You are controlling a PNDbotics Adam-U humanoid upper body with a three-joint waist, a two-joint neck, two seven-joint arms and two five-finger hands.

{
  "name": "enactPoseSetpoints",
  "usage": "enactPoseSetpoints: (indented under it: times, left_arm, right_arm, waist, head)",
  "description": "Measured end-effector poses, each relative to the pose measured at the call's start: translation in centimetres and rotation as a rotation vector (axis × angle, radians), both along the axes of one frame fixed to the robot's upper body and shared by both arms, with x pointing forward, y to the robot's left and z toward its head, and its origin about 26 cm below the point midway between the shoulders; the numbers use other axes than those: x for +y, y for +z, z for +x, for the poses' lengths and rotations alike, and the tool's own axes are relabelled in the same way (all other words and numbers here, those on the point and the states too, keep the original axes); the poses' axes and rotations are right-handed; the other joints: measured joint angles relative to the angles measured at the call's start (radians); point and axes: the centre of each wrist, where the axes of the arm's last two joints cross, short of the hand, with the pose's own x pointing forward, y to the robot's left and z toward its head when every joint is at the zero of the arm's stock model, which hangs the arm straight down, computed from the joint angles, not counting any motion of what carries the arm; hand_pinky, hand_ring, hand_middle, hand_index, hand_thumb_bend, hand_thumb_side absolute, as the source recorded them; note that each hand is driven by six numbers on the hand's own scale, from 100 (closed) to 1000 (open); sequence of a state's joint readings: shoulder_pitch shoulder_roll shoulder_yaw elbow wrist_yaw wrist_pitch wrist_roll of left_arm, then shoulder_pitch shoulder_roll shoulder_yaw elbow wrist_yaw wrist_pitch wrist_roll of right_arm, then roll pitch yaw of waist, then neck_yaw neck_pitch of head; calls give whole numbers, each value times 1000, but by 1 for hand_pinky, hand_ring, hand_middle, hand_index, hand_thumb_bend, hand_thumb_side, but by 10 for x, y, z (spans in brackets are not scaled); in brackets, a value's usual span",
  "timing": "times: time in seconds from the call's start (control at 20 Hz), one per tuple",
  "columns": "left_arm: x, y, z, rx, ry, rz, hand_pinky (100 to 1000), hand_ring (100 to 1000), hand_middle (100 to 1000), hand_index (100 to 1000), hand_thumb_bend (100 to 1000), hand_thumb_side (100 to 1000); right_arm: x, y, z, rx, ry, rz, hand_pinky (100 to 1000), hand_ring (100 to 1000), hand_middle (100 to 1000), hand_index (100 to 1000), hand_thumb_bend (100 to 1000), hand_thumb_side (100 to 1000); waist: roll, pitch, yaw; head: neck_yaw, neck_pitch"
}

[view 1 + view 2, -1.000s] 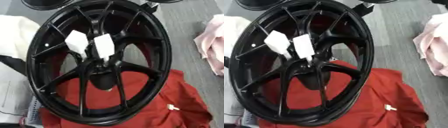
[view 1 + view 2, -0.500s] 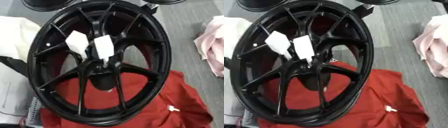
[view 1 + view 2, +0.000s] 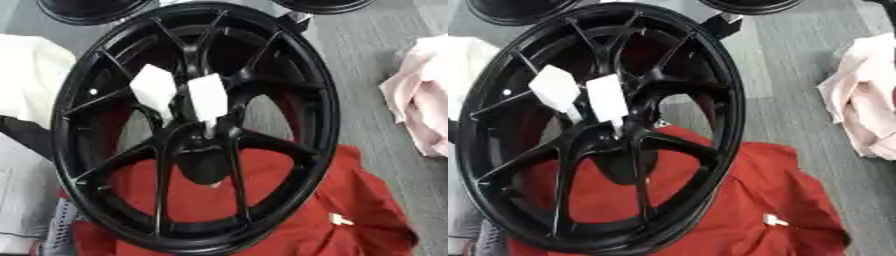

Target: Pull the pin out of the wheel hub.

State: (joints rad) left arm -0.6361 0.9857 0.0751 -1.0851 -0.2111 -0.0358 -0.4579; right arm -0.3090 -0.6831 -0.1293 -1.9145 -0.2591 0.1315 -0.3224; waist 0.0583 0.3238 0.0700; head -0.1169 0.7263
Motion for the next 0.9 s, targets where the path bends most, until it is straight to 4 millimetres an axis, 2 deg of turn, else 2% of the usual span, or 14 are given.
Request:
enactPoseSetpoints:
  times: [0.2,0.3,0.5,0.7,0.9]
  left_arm:
    - [0,-2,0,15,3,-4,862,849,843,914,208,917]
    - [-1,-4,0,10,4,-10,833,809,795,875,100,876]
    - [-11,4,0,-115,20,-36,801,737,730,840,100,786]
    - [-37,20,-3,-389,13,-177,790,717,721,846,100,781]
    - [-80,19,-10,-611,-35,-418,787,714,729,854,100,803]
  right_arm:
    - [0,1,0,-3,1,0,762,639,562,619,100,646]
    - [1,1,0,-4,2,0,762,639,562,619,100,642]
    - [1,2,0,-8,4,0,762,641,563,621,100,633]
    - [3,4,-1,-16,9,-2,763,643,565,623,100,616]
    - [5,8,-2,-33,15,-7,772,644,567,625,100,587]
  waist:
    - [-2,0,4]
    - [-3,0,5]
    - [-8,0,6]
    - [-13,0,7]
    - [-15,0,11]
  head:
    - [0,0]
    - [0,0]
    - [0,0]
    - [-1,0]
    - [-7,-4]
